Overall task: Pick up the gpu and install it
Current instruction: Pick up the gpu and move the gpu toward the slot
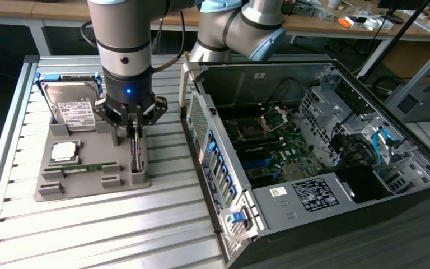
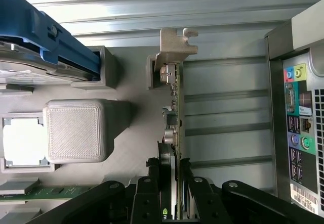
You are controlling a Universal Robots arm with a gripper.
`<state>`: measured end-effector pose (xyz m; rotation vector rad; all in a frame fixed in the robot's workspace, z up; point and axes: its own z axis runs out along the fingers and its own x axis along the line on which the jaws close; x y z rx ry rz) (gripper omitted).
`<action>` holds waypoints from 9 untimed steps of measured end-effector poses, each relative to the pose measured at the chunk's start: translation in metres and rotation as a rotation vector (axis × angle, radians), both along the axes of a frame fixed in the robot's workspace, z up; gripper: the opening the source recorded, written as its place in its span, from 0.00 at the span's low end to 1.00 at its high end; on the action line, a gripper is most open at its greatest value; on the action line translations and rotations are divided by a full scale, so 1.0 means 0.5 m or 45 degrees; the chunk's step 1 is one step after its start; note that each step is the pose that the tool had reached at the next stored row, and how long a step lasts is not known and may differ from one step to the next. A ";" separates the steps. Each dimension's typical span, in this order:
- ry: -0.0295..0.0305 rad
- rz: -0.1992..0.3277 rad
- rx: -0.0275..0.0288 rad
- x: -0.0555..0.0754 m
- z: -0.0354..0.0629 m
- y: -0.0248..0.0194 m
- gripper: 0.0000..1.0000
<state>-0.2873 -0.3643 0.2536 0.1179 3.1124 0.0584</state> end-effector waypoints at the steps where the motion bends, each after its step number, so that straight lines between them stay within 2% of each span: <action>1: 0.0001 0.000 -0.0001 0.000 0.001 0.0000 0.27; 9: 0.0002 0.000 -0.0001 0.000 0.009 0.0000 0.27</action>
